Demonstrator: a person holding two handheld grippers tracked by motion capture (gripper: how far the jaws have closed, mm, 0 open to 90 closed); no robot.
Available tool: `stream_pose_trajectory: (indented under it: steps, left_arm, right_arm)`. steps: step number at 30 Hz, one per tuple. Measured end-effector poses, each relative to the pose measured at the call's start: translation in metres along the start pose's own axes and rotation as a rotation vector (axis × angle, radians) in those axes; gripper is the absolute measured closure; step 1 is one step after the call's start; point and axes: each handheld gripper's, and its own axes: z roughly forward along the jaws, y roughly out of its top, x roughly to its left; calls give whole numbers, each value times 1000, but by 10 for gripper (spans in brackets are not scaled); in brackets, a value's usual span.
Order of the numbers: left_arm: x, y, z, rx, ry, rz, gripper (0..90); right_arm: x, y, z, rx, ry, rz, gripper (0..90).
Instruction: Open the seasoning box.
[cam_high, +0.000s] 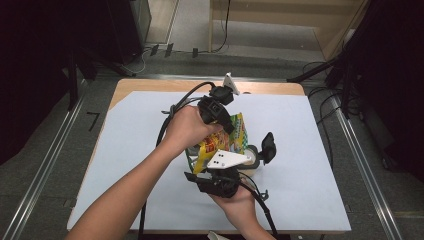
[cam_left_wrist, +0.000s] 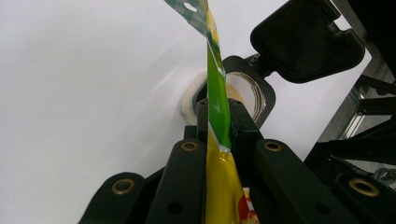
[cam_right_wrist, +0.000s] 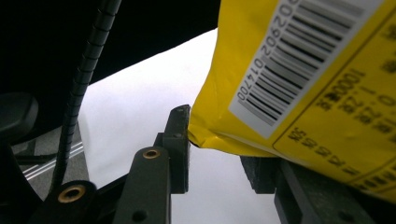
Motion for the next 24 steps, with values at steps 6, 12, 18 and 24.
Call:
stream_pose_trajectory:
  steps: [6, 12, 18, 24]
  left_arm:
    - [0, 0, 0, -1, 1, -2, 865]
    - [0, -1, 0, -5, 3, -1, 865]
    - [0, 0, -1, -15, -3, 2, 865]
    - [-1, 0, -1, -13, 0, 3, 865]
  right_arm:
    - [1, 1, 0, 3, -5, -5, 670]
    - [0, 0, 1, 4, -6, -7, 670]
    - [-1, 1, 0, 6, -12, -17, 671]
    - [-1, 0, -1, 8, -15, -17, 671]
